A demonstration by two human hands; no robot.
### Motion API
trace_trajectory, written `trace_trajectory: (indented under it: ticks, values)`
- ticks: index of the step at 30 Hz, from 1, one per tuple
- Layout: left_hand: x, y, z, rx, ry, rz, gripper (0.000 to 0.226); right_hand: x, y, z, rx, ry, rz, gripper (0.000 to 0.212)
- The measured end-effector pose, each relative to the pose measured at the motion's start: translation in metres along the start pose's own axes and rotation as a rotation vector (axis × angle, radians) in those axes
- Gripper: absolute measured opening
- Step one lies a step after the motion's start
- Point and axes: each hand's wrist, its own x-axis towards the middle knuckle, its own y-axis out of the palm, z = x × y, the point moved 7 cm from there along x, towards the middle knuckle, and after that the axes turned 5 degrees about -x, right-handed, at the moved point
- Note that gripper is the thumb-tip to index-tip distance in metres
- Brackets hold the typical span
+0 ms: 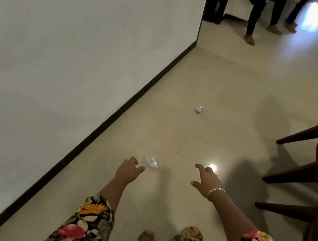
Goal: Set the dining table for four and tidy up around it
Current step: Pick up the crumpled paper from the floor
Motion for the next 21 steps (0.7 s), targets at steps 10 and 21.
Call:
trace_trajectory:
  ticks: [10,21]
  values:
    - [0.139,-0.001,-0.032,0.019,-0.157,0.042,0.047,0.158,-0.015,-0.023,0.080,0.055,0.161,0.060]
    - [0.331,0.124,0.020,-0.042,-0.351,0.185,0.046,0.370,0.044,-0.042,-0.003,-0.014,0.209,0.056]
